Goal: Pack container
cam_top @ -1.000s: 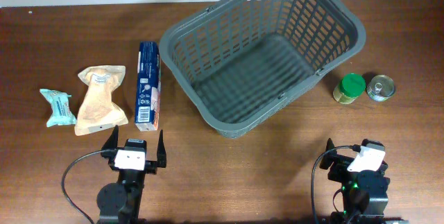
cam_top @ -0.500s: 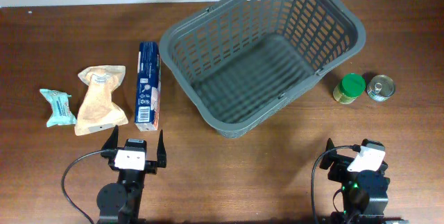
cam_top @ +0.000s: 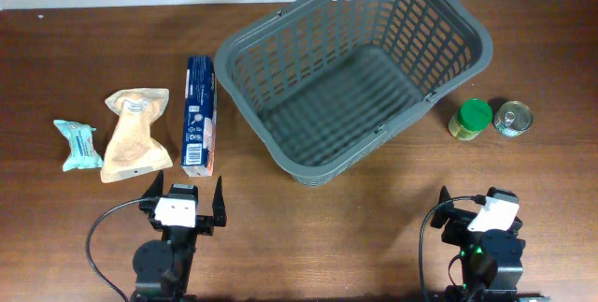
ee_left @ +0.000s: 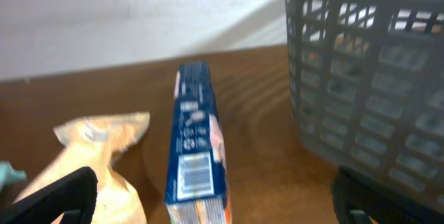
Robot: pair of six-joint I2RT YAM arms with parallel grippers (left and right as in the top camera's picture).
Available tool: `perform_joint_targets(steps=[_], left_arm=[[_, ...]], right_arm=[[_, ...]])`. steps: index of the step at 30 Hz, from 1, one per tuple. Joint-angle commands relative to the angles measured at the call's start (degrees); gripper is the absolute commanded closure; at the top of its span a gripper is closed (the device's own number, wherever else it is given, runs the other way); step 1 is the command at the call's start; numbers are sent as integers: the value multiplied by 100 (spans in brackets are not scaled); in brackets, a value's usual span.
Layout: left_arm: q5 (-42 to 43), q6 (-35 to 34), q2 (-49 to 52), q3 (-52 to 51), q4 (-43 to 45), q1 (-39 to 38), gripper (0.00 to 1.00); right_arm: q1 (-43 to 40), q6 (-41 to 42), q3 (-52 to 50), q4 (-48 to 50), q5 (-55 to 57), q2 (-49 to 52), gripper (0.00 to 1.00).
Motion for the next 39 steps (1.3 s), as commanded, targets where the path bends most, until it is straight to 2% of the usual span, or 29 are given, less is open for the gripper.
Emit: perform_joint_targets(steps=[1,4,10,13,14,17,19,23,24,29,30,35,37,39], left_arm=[[79,-254,411,-70,24,-11,1],[693,-254,782,101,-20,-11,1],[424,-247,1661,1161,-323,74,1],[426,-247,2240,2013,-719,190,1],[426,-247,2695,2741,-1137,254,1],[426,-240,3753,4378,-2085,348,1],[426,-236,4297,5184,-2485,356,1],[426,-197,5184,6618,-3145,356,1],[428,-197,5445,7086,-3292,356,1],[450,-195,5871,8052,-3591,356,1],[450,-195,5914,8212,-3609,356,1],[337,-151,5888,8321,-3156,356,1],[654,-181,5886,8321,-3077,350,1],[929,-181,5895,8321,-3082,350,1]], right_arm=[[-33,48,-33,173,-173,-42,1],[-33,46,-20,442,-275,-42,1],[-35,50,57,1786,-1069,-42,1],[-35,299,282,2000,-1401,-33,1],[-35,636,573,1705,-1401,44,1],[-35,623,1449,485,-1443,636,1],[-35,356,2181,-289,-1464,1298,1],[-35,-227,3609,-1220,-1419,2612,1],[-46,-286,4356,-1626,-1416,3263,1],[-46,-289,6627,-2826,-1419,5045,1],[-46,-289,7405,-3167,-1419,5589,1],[-44,-286,9731,-4013,-1469,7049,1],[-44,-267,10365,-4096,-1576,7460,1],[-44,-264,10393,-4131,-1624,7538,1]])
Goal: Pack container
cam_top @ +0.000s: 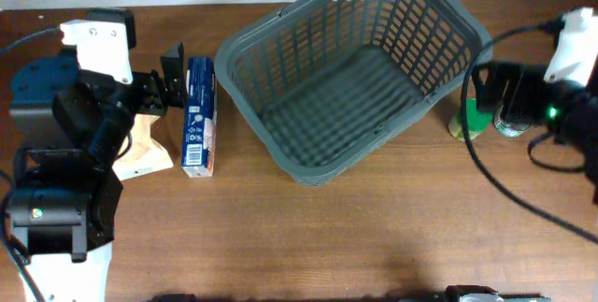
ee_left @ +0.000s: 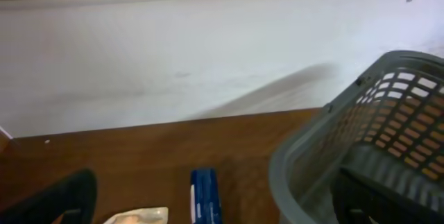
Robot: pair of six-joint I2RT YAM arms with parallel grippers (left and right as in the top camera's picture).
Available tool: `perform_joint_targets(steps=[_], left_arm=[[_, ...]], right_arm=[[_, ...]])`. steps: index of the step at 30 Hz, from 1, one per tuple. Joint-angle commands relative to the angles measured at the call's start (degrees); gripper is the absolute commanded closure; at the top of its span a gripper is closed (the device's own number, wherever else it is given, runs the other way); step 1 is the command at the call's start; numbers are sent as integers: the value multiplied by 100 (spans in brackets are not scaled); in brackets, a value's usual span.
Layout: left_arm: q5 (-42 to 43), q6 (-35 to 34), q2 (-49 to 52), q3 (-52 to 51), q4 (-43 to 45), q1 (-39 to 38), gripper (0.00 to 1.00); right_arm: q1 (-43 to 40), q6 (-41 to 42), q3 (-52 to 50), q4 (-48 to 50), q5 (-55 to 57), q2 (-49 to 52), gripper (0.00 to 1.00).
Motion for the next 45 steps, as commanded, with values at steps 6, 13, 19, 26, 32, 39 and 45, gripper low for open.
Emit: perform_joint_targets(steps=[6,13,19,26,32,39,45], left_arm=[[586,-234,369,157,-887,4,1],[933,-232,1095,1360,-2544,-581,16],[-133,-234,1117,1891,-3134,-1370,96],[-483,-232,1117,1895,-3589,-2621,98],[-903,-236,1119,1893,-3731,-3646,98],[-905,-234,1646,1893,-4229,-4524,98],[-695,-234,2210,1893,-4439,-5274,98]], right_arm=[[-39,9,284,267,-111,295,1],[-37,769,289,304,140,835,41],[-37,1025,289,127,7,1257,93],[-37,2234,289,-197,-33,1576,96],[-37,3215,289,-26,-168,1609,96],[-33,3593,289,586,-601,2074,96],[-33,3587,289,588,-566,2400,96]])
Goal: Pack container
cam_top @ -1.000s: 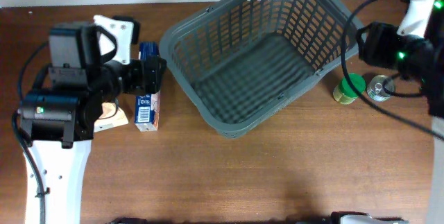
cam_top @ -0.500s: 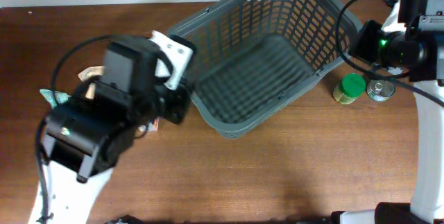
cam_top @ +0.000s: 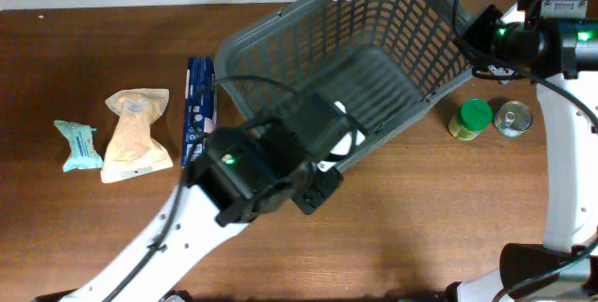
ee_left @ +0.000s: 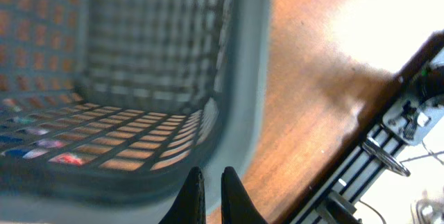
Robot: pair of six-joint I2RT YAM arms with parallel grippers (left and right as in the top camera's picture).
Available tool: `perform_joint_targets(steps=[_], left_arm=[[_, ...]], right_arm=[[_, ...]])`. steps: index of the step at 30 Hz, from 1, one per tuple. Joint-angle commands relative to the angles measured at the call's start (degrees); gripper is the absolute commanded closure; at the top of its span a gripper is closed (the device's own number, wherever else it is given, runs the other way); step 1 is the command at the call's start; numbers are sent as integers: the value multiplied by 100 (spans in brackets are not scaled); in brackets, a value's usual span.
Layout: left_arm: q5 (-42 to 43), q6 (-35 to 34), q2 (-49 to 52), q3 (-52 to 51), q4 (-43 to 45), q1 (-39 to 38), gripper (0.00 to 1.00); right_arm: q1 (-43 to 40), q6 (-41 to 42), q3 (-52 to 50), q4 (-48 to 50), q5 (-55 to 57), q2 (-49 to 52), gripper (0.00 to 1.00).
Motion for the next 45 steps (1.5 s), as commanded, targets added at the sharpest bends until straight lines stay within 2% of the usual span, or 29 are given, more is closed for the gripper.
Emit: perform_joint_targets(steps=[1,14,18,21,25,30,36,45], left_arm=[[240,0,55,42,-142,-289,98],[588,4,332,35,-280,-391,98],[824,11,623,24,-671,-391,98],[817,70,693,17,-654,-389,98],[332,68,706,2,-481,-389,98],[-179,68,717,2,-396,-343,98],[-422,70,721,2,-326,138,98],[-717,337,721,-125,-17,1021,98]], right_arm=[[-33,59,85,22,-26,173,96],[-33,17,83,-2,-26,667,96],[-33,17,83,-2,-9,704,96],[-33,17,83,-74,37,758,96],[-33,-13,83,-142,33,761,96],[-33,-481,83,-280,-184,761,96],[-7,-1392,85,-284,-778,647,96],[44,-1672,85,-345,-767,144,96]])
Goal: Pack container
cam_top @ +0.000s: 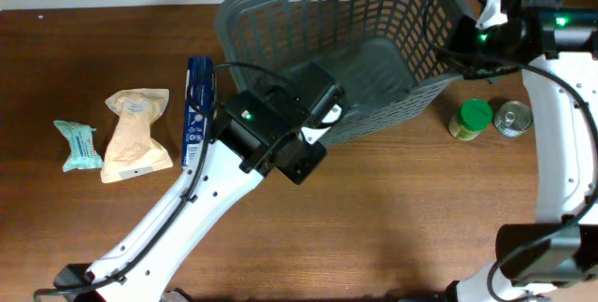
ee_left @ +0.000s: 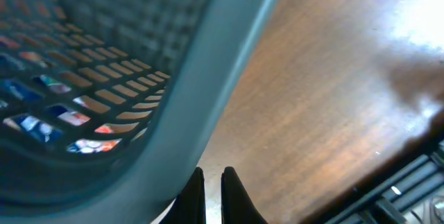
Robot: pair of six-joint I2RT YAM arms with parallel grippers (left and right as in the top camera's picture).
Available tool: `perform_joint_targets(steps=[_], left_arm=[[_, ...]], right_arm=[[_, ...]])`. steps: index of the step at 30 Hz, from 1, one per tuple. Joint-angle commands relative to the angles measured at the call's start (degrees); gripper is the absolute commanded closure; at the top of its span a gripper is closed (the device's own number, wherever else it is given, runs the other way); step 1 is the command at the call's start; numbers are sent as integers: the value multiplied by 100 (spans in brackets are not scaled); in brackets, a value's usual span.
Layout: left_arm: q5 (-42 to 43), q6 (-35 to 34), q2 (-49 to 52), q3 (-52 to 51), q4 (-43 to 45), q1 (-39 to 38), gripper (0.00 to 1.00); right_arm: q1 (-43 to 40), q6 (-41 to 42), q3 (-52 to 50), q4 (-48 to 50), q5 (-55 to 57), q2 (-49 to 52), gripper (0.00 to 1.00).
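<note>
The grey mesh basket point(cam_top: 392, 7) stands askew at the back middle of the table, with nothing in it. My left gripper point(cam_top: 329, 120) is at its near rim. In the left wrist view the gripper point(ee_left: 211, 182) is shut to a thin slit, and the thick rim point(ee_left: 201, 99) runs just left of the fingers point(ee_left: 196, 193), with nothing seen between them. My right gripper point(cam_top: 460, 40) is at the basket's right rim; its jaws are not readable. A blue box point(cam_top: 198, 110), a tan pouch point(cam_top: 137, 134) and a teal packet point(cam_top: 77, 143) lie to the left.
A green-lidded jar point(cam_top: 472, 120) and a tin can point(cam_top: 512, 118) stand right of the basket, below the right arm. The left arm slants from the front left up to the basket. The wooden table point(cam_top: 402, 218) ends at a white wall at the back.
The basket has turned and shifted to the back left, its left corner now nearer the far edge. The left gripper is still shut at the near rim. The right gripper now sits against the right rim.
Both arms were folded at the front edge, grippers open, with the basket square in the middle. Then they were raised at the two sides. Then the left gripper was shut at the basket's near rim and the right arm above its right corner. Now the basket sits askew.
</note>
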Motion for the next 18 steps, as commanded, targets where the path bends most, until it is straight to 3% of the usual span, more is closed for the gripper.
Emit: perform_joint_targets(steps=[1,8,14,18], left_arm=[[-356,144,37,-127,192,334,98],[-369,258,42,-133,529,1034,98],[-367,271,42,-133,525,1036,98],[-369,269,42,-133,527,1036,98]], right_arm=[[33,-173,83,-105,-66,-378,96],[236,-284,83,-199,599,-415,96],[549,-280,83,544,601,-415,96],[553,-280,76,391,1121,-275,96]])
